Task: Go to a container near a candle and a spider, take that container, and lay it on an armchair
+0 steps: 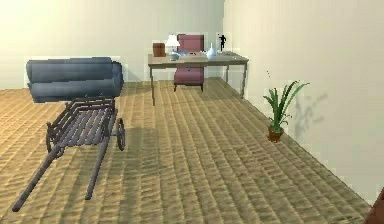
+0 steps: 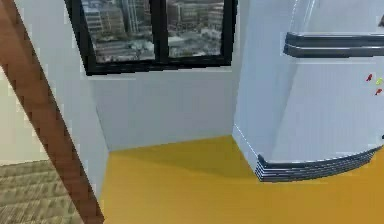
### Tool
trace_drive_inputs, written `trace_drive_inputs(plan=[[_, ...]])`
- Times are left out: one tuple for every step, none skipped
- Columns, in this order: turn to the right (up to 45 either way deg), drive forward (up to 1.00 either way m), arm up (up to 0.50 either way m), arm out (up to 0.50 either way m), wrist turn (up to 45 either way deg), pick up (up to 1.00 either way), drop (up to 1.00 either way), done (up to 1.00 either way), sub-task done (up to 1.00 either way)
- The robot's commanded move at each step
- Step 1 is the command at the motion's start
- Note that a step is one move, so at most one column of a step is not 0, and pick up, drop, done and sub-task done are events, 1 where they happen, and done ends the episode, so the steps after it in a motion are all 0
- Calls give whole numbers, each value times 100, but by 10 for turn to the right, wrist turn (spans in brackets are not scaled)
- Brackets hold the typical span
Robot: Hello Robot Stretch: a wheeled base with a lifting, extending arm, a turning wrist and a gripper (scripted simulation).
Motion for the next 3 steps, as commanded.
trace_drive_inputs(plan=[[0,95,0,0,0,0,0,0,0],[-90,0,0,0,0,0,0,0,0],[0,100,0,0,0,0,0,0,0]])
